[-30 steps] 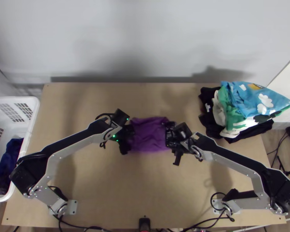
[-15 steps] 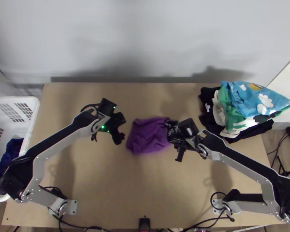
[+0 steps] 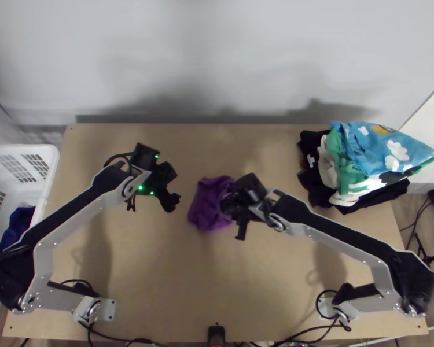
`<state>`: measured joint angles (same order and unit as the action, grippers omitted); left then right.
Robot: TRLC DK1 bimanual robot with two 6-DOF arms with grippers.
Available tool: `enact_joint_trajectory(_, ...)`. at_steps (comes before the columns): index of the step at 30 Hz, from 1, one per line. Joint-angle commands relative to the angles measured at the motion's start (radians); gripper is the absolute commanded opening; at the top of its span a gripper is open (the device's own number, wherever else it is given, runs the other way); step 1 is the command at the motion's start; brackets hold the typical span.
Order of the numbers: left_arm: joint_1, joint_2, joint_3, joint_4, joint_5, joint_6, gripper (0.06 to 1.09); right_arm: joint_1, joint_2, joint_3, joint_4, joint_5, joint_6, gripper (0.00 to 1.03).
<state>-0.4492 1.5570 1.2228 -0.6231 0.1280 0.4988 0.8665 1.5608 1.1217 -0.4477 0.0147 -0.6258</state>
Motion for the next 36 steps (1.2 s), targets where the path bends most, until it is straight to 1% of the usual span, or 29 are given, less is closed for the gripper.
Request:
enact_joint_trajectory(1, 0.023, -0.021, -0.009, 0.003, 0.009, -0.013, 1.04, 0.049, 0.091, 0.101, 0.009, 0.001, -0.018, 0.03)
enact_joint_trajectory(8, 0.038, -0.029, -0.005, 0.006, 0.009, -0.013, 1.04, 0.062, 0.154, 0.159, 0.007, -0.001, -0.074, 0.03)
enact_joint_trajectory(16, 0.043, -0.026, -0.006, 0.011, 0.009, -0.009, 1.04, 0.149, 0.28, 0.201, 0.01, -0.001, -0.08, 0.03)
enact_joint_trajectory(23, 0.043, -0.025, -0.008, 0.014, 0.009, -0.013, 1.04, 0.17, 0.372, 0.222, 0.018, 0.001, -0.107, 0.03)
enact_joint_trajectory(27, 0.023, -0.037, -0.02, 0.013, 0.013, -0.023, 1.04, 0.16, 0.41, 0.222, 0.078, 0.001, -0.095, 0.03)
enact_joint_trajectory(28, 0.018, -0.041, -0.025, 0.013, 0.015, -0.025, 1.04, 0.155, 0.421, 0.227, 0.095, 0.001, -0.094, 0.05)
enact_joint_trajectory(29, 0.017, -0.044, -0.028, 0.013, 0.015, -0.026, 1.04, 0.154, 0.426, 0.228, 0.115, 0.001, -0.084, 0.16)
enact_joint_trajectory(31, 0.018, -0.054, -0.029, 0.013, 0.015, -0.025, 1.04, 0.149, 0.424, 0.231, 0.124, 0.008, -0.06, 0.41)
enact_joint_trajectory(32, 0.023, -0.058, -0.028, 0.013, 0.015, -0.023, 1.04, 0.147, 0.416, 0.234, 0.124, 0.024, -0.046, 0.59)
enact_joint_trajectory(33, 0.03, -0.064, -0.026, 0.013, 0.015, -0.02, 1.04, 0.144, 0.404, 0.234, 0.124, 0.037, -0.031, 0.73)
enact_joint_trajectory(34, 0.037, -0.072, -0.025, 0.013, 0.015, -0.019, 1.04, 0.14, 0.386, 0.234, 0.124, 0.045, -0.022, 0.82)
enact_joint_trajectory(36, 0.049, -0.081, -0.023, 0.011, 0.015, -0.019, 1.04, 0.132, 0.334, 0.233, 0.124, 0.051, 0.0, 0.98)
